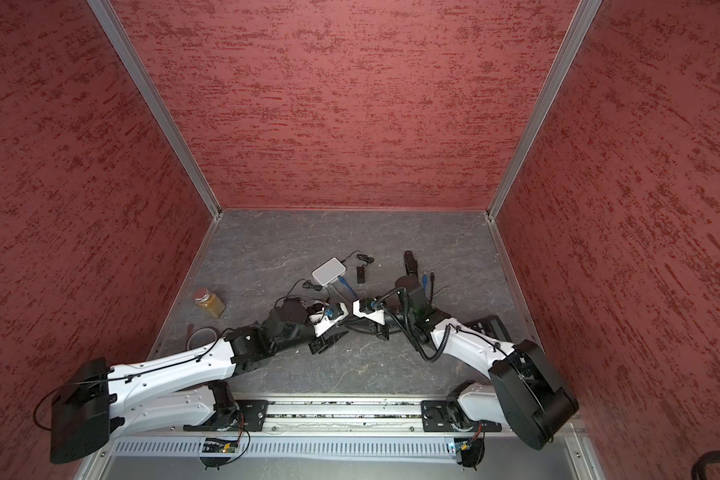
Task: Insert the plug into the switch port
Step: 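Carry the plug to the white switch with right while left steadies the switch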
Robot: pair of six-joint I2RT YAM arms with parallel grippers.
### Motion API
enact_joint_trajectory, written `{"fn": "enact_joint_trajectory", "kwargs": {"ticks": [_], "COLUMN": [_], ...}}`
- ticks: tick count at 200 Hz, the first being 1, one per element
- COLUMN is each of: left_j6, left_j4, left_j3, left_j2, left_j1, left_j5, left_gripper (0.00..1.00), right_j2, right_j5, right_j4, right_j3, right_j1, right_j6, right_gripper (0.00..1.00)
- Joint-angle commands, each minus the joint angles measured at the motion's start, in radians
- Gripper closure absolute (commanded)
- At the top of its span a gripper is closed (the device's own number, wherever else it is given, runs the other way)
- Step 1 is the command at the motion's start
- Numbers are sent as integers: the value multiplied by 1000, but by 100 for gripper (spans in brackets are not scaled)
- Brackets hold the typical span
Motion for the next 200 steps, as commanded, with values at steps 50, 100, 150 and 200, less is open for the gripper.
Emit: {"fn": "enact_joint_trajectory", "kwargs": {"ticks": [50,100,150,200], "left_j6": [-224,-455,-598,-675], "left_j4": [-42,-185,-158,-196], "left_j3": [-62,-49,-109,-97], "left_j2": [-132,-57,-16,-9], "left_j1": [136,179,185,223], "left_j5": [-83,-165,-168,-190], "left_gripper": [20,20,23,26], "right_j2": [-24,5,70,212], "right_j5": [207,342,444,543], "right_j4": [216,305,523,665], "right_j3": [-132,-189,-267,-266], "right_j1": [22,104,192,277], "right_j6": [86,139,224,242], "right_gripper": [100,100,100,100]}}
